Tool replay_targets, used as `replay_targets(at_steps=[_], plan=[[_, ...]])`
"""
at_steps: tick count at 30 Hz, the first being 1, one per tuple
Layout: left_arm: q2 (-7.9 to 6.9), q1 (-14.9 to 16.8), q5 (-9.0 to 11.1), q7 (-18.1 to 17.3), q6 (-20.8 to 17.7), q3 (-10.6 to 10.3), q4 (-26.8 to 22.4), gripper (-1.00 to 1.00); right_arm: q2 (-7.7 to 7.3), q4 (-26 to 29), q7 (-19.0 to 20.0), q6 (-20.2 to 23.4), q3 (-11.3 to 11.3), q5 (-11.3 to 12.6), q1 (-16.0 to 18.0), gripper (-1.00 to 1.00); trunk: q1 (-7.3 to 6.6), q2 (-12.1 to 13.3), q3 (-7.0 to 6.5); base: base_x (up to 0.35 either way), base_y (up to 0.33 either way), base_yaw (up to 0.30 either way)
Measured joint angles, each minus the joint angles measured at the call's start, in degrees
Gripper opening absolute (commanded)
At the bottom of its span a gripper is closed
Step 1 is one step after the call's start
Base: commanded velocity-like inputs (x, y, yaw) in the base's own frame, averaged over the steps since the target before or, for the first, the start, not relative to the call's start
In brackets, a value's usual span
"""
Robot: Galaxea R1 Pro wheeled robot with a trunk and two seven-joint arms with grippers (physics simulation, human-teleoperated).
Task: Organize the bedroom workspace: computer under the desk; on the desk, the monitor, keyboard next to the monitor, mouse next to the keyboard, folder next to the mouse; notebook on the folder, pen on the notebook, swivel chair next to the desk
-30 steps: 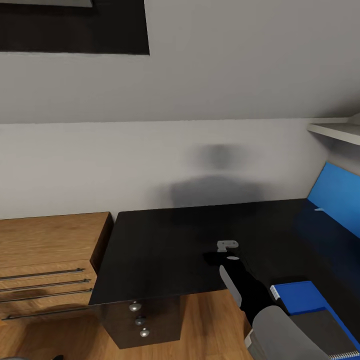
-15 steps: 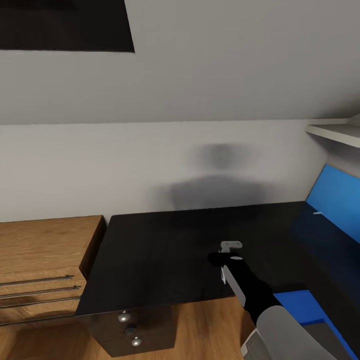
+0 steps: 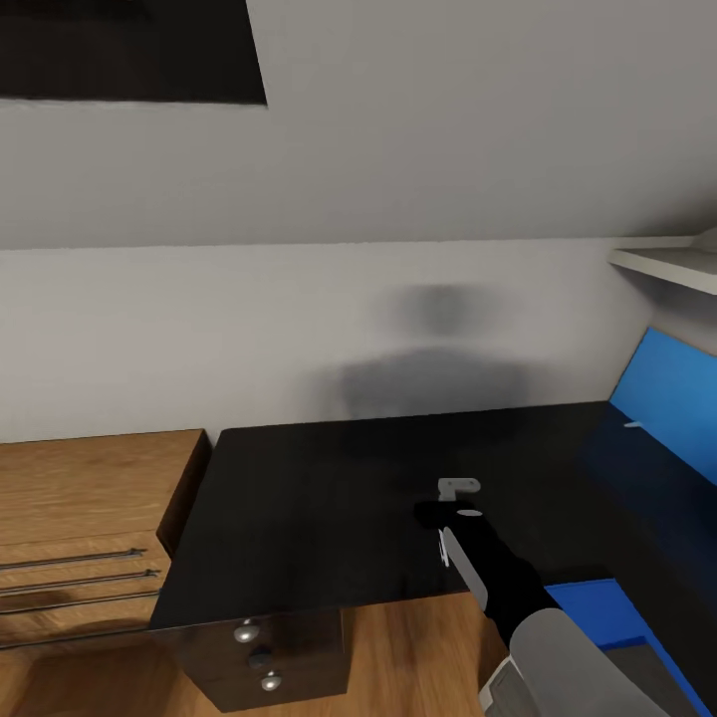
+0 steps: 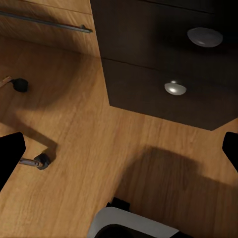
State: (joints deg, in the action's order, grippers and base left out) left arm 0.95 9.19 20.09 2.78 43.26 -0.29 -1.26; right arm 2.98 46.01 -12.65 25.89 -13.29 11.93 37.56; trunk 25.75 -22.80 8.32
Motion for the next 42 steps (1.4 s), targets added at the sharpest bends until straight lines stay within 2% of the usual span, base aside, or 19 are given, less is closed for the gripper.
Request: replay_targets(at_steps=[5,17,40,42], plan=[[0.00,0.0,0.0,0.0,0.0,0.0,0.0,1.00,-0.03,0.0,0.1,-0.2,0.0,0.1,0.0,1.00,0.00,0.0,0.00,0.000,0.000,0.034],[0.00,0.0,0.1,0.1,0.0,0.0,0.0,1.00,-0.12,0.0,0.1,-0.2,0.1,0.1,0.0,1.00,0.00,0.0,0.00,0.000,-0.043,0.184],[0.00,0.0,0.1,0.1,0.0,0.1,0.0,1.00,-0.21,-0.1,0.1,-0.2,0.3,0.2,0.0,1.00,0.00,0.0,0.00,0.000,-0.033,0.008],[0.14,0.0,0.0,0.1,0.0,0.0,-0.1,1.00,-1.24,-0.3,0.2,-0.2,0.4,0.2,0.0,1.00,0.00,0.0,0.00,0.000,0.000,0.000]])
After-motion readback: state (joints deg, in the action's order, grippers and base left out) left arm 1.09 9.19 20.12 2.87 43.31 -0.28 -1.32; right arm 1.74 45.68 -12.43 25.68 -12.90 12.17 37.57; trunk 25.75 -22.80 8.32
